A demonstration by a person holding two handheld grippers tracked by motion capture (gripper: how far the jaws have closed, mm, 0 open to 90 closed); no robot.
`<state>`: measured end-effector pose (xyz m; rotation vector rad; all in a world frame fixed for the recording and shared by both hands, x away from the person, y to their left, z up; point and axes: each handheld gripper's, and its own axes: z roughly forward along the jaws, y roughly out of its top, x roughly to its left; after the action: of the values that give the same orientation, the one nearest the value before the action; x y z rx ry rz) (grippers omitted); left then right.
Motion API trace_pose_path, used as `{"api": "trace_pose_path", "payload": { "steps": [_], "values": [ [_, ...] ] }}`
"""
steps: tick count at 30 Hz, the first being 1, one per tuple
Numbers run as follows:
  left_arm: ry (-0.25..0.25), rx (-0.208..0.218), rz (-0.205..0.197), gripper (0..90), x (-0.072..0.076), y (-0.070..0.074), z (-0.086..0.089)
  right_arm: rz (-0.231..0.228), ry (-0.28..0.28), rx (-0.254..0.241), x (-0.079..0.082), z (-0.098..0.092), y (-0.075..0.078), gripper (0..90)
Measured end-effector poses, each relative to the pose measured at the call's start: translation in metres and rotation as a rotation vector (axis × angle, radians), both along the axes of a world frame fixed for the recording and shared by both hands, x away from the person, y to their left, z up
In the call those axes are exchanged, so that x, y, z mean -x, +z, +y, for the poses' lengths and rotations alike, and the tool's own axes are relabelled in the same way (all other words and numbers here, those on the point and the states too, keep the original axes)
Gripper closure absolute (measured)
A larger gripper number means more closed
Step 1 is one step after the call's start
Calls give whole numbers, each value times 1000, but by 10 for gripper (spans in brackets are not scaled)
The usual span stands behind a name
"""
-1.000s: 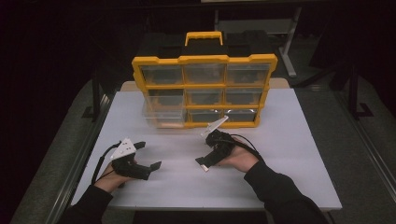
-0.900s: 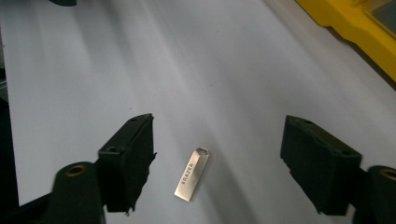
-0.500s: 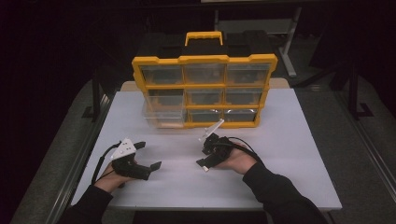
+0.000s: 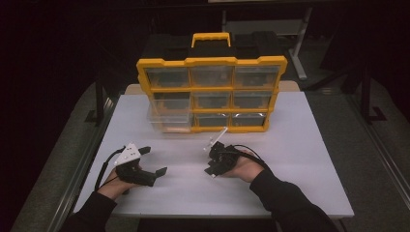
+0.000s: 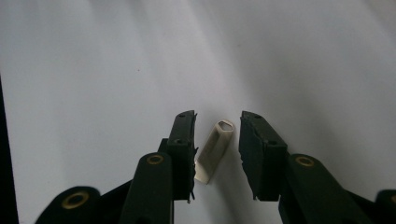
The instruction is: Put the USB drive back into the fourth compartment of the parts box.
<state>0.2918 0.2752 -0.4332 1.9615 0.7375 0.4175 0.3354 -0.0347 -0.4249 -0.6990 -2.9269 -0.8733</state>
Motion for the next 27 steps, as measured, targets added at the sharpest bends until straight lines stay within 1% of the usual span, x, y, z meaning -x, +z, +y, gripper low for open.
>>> {"api": "trace_pose_path", "payload": {
  "steps": [13, 18, 22, 27],
  "values": [
    [0, 4, 1, 0, 0, 0, 0, 5, 8, 40, 2, 4, -7, 703],
    [0, 4, 0, 0, 0, 0, 0, -2, 11, 51, 3, 4, -7, 728],
    [-1, 2, 0, 0, 0, 0, 0, -17, 10, 63, 4, 5, -7, 763],
    [1, 4, 1, 0, 0, 0, 0, -23, 11, 67, 4, 5, -8, 770]
  ]
}}
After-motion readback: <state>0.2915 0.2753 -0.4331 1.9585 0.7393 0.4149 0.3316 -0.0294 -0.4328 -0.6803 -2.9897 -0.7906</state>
